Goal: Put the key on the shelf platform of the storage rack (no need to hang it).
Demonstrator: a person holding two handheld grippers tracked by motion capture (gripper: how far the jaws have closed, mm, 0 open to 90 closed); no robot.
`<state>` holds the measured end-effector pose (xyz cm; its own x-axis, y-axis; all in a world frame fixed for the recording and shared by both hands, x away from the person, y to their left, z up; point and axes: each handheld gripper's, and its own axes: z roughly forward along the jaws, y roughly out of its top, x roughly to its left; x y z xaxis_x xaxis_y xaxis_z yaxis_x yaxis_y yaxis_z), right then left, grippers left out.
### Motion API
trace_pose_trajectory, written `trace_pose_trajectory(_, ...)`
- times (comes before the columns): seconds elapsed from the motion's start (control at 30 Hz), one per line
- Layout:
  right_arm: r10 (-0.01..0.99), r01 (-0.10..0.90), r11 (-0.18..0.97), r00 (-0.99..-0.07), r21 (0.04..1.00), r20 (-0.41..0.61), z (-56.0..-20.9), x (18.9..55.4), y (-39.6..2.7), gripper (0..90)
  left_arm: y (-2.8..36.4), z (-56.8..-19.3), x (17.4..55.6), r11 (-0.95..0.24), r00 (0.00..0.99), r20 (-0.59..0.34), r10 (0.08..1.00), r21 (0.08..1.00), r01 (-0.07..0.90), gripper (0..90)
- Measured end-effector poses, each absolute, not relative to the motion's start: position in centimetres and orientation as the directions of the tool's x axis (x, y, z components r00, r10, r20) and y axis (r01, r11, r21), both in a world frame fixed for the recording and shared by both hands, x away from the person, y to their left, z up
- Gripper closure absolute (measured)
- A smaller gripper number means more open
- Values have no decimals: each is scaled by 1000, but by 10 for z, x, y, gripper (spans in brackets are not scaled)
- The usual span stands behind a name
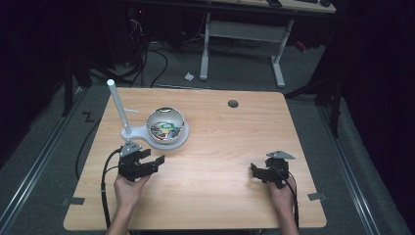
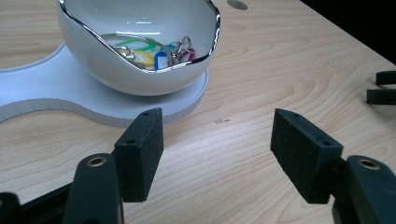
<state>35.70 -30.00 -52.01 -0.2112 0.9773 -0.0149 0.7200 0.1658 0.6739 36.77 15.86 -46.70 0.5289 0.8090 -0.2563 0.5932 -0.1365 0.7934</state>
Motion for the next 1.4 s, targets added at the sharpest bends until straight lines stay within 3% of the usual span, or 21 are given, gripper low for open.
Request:
trace_pose_trajectory(0.67,977,720,166,-211,674,-15,-520,357,-300,150,148,-488,375,-153,520,-267,811,762,630,335)
trace_pose_trajectory(1.4,977,720,166,-212,674,-15,-520,357,-300,150,130,-509,383,-247,523,-168,836,735,631,331)
